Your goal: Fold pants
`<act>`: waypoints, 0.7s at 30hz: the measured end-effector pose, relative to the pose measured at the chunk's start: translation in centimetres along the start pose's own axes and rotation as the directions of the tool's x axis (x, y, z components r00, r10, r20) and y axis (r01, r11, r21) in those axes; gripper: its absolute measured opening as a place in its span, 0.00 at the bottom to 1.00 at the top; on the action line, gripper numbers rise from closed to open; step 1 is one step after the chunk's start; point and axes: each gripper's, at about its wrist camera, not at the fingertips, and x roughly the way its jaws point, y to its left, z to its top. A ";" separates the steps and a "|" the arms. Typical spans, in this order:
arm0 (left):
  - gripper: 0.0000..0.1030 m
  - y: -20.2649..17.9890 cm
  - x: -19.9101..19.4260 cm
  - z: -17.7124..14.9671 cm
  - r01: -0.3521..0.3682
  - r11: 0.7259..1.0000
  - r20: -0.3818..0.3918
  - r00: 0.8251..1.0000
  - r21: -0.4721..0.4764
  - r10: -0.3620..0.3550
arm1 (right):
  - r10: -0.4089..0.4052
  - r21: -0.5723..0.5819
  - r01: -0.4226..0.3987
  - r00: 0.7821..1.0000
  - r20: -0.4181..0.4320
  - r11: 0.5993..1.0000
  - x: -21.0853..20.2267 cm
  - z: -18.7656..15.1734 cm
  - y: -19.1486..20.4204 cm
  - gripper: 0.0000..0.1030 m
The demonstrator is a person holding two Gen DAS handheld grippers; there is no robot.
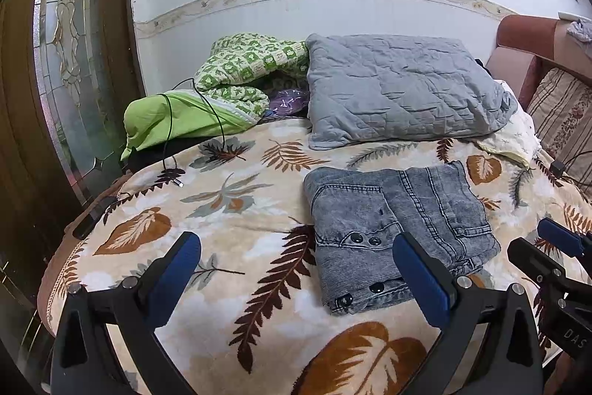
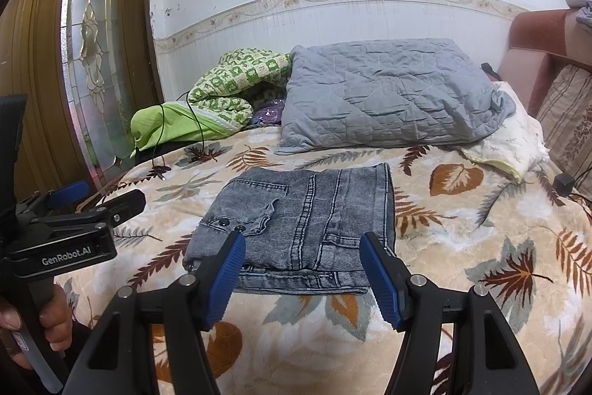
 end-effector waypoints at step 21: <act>1.00 -0.2 -0.3 0.0 0.034 0.999 0.010 0.999 0.004 -0.034 | 0.007 -0.011 -0.007 1.000 -0.013 1.000 0.2 -0.1 0.1 0.66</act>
